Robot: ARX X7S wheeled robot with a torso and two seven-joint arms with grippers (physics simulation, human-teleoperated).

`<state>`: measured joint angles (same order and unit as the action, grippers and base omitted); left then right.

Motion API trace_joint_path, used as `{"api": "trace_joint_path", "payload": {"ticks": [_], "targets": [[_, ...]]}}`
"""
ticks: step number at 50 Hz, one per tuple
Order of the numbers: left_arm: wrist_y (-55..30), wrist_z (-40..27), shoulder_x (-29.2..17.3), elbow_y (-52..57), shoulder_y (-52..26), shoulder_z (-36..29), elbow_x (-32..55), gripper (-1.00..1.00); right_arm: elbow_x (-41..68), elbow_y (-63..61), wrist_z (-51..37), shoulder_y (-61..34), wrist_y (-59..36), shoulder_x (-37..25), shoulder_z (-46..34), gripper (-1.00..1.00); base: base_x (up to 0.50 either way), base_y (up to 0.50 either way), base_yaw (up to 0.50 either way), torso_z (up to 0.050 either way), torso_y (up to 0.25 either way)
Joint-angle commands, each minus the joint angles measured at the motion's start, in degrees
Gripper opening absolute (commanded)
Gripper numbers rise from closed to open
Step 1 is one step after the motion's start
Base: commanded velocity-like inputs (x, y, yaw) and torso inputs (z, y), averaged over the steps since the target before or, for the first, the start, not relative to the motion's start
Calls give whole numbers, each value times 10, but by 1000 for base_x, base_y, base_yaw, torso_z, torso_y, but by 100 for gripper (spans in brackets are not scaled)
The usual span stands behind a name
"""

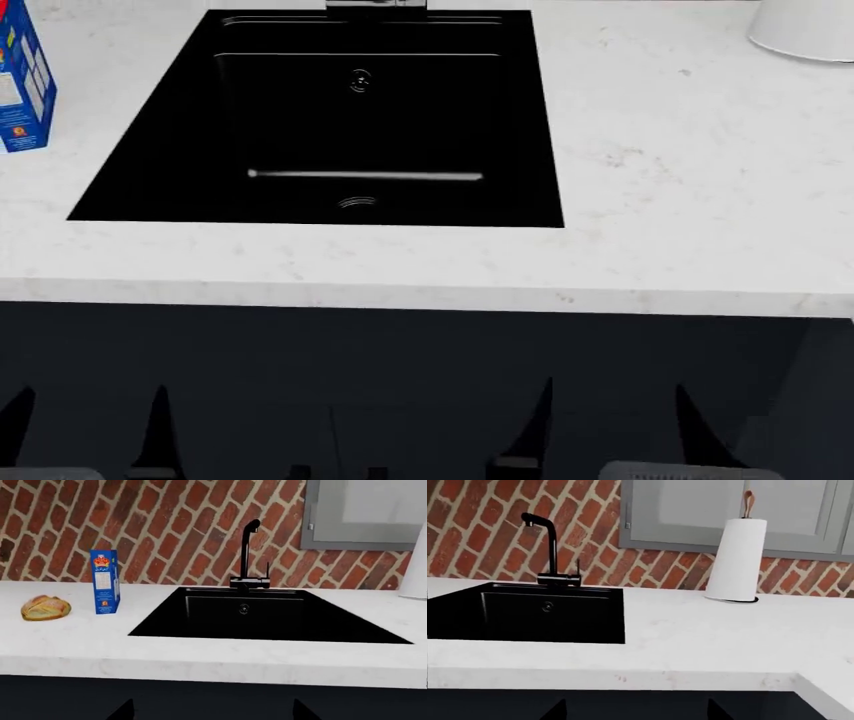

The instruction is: Turn the sink spout to the right.

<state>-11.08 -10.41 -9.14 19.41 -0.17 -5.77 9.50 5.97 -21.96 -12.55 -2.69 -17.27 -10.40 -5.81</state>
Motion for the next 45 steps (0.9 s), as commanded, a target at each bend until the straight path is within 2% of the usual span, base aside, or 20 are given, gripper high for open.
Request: {"api": "trace_joint_path", "payload": {"ticks": [1,10,25,45], "targets": [[-77,-22,-20,99,-14,8,13,100,7,-93,-13,-21,-82,-28,21,100,0,0,0,0,0],[-121,-42,-35,155,-30,22,23,100,23,-148,-19,-46,-143,-43,47,100,0,0,0,0,0],[-219,-60,-55,227,-104,45,55,100,39,-238,-32,-95,-251,-76,87,100,0,0,0,0,0],[-315,-82,-80,284,-184,73,81,100,55,-273,-33,-176,-335,-103,98,100,0,0,0,0,0]]}}
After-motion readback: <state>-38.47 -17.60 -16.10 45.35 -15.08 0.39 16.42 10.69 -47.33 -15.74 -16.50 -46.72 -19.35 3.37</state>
